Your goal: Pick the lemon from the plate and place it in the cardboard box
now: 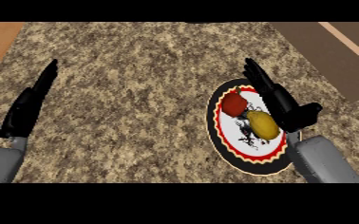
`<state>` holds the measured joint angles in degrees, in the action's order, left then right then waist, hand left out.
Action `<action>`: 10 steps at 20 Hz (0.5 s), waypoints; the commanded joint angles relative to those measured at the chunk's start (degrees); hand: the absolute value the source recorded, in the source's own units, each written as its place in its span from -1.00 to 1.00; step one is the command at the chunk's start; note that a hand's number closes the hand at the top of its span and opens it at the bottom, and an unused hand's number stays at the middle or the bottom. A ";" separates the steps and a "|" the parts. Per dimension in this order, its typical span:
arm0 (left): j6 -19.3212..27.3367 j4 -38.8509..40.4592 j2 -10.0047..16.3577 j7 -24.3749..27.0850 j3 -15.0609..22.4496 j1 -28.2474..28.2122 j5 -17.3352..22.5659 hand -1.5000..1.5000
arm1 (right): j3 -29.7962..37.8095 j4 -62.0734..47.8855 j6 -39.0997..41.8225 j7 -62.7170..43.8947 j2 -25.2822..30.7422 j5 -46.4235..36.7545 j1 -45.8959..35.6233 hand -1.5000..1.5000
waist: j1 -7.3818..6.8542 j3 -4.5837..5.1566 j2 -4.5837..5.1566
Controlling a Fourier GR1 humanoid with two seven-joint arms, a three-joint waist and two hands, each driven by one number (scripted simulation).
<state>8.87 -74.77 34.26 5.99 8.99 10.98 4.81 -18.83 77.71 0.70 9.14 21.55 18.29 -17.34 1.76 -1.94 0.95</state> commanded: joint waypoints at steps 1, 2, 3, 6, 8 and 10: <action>-1.32 -1.30 -1.84 -4.37 0.40 2.44 1.07 0.00 | 3.38 -1.68 7.26 0.72 2.34 4.30 -1.63 -1.00 | -1.62 1.87 -0.85; -3.37 -1.11 -1.19 -2.68 -2.82 0.47 5.42 0.00 | 3.73 -0.35 12.20 0.73 6.21 5.86 -0.45 -1.00 | -1.81 1.90 -0.96; -1.00 -3.91 -4.81 -4.74 -2.11 -0.69 6.90 0.00 | 4.04 -0.44 16.50 -0.06 8.22 7.62 -2.86 -1.00 | -2.73 1.85 -1.09; -1.37 -4.45 -9.63 -8.11 -5.21 0.08 14.96 0.00 | 5.96 -0.13 27.72 -0.50 13.95 12.90 -6.19 -1.00 | -3.60 1.84 -0.99; -3.40 -5.81 -10.45 -9.00 -4.98 -2.87 17.70 0.00 | 16.04 -4.08 12.06 9.80 13.63 6.43 -5.97 -1.00 | -2.87 1.69 -1.05; -2.91 -8.76 -10.11 -9.59 -5.56 -6.08 18.39 0.00 | 17.42 -5.00 18.41 17.79 13.23 8.77 -3.63 -1.00 | -3.19 1.71 -1.07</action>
<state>6.42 -79.79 25.84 -1.27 4.83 8.22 18.88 -7.55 75.44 15.98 17.35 33.40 24.81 -21.84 -0.86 -0.26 -0.09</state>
